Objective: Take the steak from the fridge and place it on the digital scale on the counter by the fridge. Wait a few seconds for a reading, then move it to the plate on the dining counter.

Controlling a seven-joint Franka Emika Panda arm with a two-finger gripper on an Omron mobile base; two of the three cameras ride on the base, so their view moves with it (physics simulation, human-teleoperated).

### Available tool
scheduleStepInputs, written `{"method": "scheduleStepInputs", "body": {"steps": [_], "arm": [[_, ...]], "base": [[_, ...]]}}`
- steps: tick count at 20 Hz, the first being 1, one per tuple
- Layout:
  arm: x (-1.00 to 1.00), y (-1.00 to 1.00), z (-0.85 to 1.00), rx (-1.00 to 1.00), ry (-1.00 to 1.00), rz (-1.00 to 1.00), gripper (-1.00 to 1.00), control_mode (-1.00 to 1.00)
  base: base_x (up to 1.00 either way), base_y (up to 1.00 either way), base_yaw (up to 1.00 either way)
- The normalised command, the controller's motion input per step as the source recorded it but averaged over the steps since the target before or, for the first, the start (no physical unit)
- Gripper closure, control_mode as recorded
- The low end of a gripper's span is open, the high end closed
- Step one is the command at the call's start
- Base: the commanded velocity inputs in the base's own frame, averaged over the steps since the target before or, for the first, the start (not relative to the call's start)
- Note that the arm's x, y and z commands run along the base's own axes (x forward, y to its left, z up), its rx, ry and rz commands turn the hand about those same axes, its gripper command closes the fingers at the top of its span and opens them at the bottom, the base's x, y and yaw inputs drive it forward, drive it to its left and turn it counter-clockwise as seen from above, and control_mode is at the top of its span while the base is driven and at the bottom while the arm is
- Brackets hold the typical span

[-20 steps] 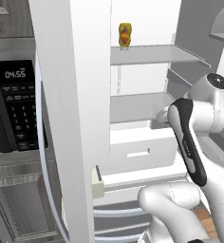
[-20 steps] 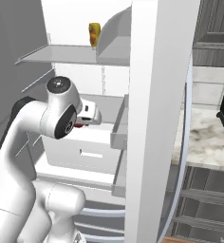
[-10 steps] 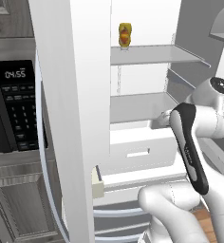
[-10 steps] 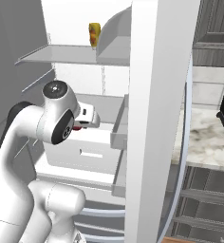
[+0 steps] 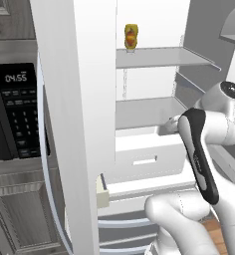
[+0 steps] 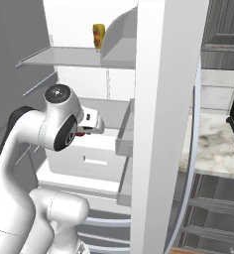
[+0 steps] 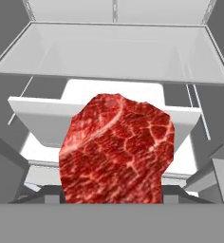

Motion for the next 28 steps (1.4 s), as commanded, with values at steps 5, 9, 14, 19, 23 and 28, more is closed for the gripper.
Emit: {"method": "scheduleStepInputs", "body": {"steps": [5, 9, 14, 19, 23, 28], "arm": [[0.0, 0.0, 0.0, 0.0, 0.0, 0.0, 1.0, 1.0], [0.0, 0.0, 0.0, 0.0, 0.0, 0.0, 1.0, 1.0], [0.0, 0.0, 0.0, 0.0, 0.0, 0.0, 1.0, 1.0], [0.0, 0.0, 0.0, 0.0, 0.0, 0.0, 1.0, 1.0], [0.0, 0.0, 0.0, 0.0, 0.0, 0.0, 1.0, 1.0], [0.0, 0.0, 0.0, 0.0, 0.0, 0.0, 1.0, 1.0]], "base": [[-0.73, -0.28, -0.01], [-1.0, -0.49, -0.03], [-1.0, -0.56, -0.04], [-0.77, -0.55, -0.01], [-0.26, -0.51, 0.0], [0.25, -0.71, 0.03]]}}
